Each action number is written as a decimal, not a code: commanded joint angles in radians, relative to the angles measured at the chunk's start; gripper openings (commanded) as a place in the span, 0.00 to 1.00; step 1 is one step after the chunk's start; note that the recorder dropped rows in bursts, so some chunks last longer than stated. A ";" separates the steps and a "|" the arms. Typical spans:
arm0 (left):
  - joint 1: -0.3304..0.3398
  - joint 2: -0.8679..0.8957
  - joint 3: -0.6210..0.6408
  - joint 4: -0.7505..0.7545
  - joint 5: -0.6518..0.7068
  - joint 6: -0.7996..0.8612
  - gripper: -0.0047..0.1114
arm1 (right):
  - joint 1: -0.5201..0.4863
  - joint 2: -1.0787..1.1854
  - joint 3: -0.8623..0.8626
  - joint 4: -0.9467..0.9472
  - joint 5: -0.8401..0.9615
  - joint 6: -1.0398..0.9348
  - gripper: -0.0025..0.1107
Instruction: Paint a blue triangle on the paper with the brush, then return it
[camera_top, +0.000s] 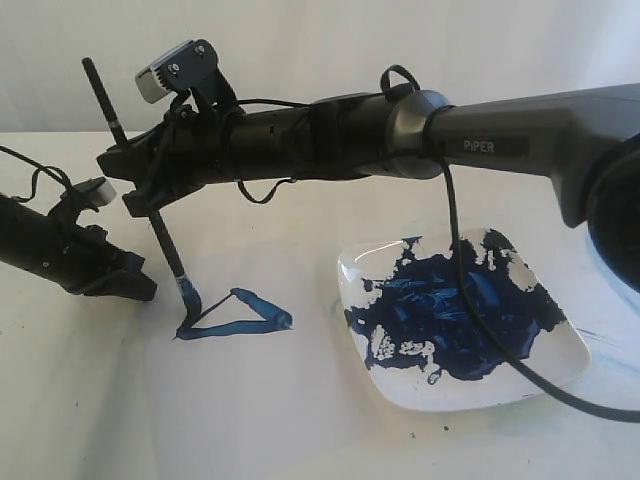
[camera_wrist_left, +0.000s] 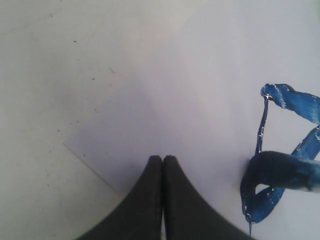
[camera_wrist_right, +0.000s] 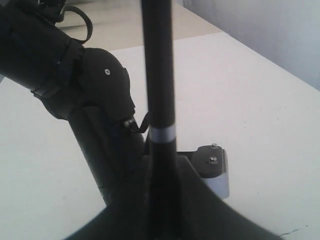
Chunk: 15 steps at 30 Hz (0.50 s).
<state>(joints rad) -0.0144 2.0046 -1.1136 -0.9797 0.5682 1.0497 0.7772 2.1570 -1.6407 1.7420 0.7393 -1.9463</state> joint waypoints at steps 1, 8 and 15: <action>0.003 0.010 0.007 0.031 0.005 -0.001 0.04 | -0.001 -0.002 -0.002 0.002 -0.032 -0.002 0.02; 0.003 0.010 0.007 0.031 0.005 0.001 0.04 | -0.031 -0.002 -0.002 0.002 -0.040 -0.002 0.02; 0.003 0.010 0.007 0.031 0.005 0.001 0.04 | -0.059 -0.002 -0.002 0.002 -0.050 -0.002 0.02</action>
<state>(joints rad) -0.0144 2.0046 -1.1136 -0.9797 0.5682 1.0497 0.7344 2.1570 -1.6407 1.7454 0.6949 -1.9463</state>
